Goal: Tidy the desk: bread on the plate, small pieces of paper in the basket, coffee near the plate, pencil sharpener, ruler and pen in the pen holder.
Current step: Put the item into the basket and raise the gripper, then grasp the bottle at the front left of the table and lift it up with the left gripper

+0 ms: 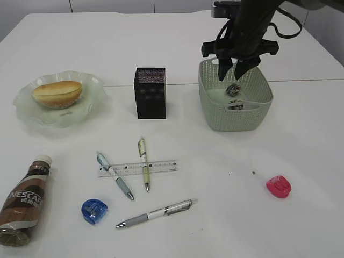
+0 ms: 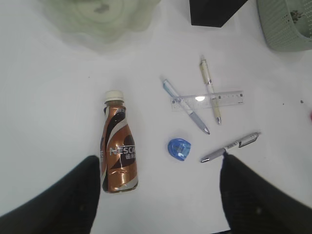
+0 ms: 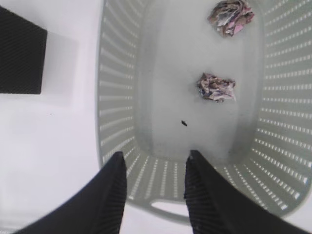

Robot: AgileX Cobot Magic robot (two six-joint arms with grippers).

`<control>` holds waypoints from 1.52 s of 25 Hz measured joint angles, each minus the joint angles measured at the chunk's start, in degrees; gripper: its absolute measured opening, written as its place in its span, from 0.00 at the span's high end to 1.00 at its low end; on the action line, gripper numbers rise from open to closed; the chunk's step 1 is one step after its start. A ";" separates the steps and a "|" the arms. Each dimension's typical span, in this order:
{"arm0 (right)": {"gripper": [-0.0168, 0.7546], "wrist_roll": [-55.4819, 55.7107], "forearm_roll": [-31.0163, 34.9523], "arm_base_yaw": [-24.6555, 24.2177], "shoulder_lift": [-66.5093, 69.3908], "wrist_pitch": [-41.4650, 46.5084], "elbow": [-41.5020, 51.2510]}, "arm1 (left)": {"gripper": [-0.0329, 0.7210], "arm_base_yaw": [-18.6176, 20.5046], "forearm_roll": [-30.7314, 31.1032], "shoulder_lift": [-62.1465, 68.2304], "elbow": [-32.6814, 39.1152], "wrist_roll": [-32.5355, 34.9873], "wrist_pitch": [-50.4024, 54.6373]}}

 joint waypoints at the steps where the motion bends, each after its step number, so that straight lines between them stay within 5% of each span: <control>1: 0.60 -0.59 0.75 0.00 -0.86 0.00 0.92 | 0.21 0.00 0.00 0.27 0.00 0.00 0.00; 16: 0.61 -1.97 4.98 0.10 -30.37 0.22 29.73 | 0.18 0.00 0.73 13.64 0.00 -0.12 -0.11; 23: 0.47 -2.01 7.75 0.10 -44.57 0.36 39.70 | 0.15 0.00 1.98 24.40 0.00 -0.12 -1.07; 30: 0.45 -2.10 8.10 0.10 -52.04 0.64 45.02 | 0.15 -0.24 2.44 33.41 0.00 -0.25 -1.68; 38: 0.45 -2.10 8.20 0.10 -52.62 0.69 45.53 | 0.15 -6.04 7.82 39.80 0.00 -4.21 -2.88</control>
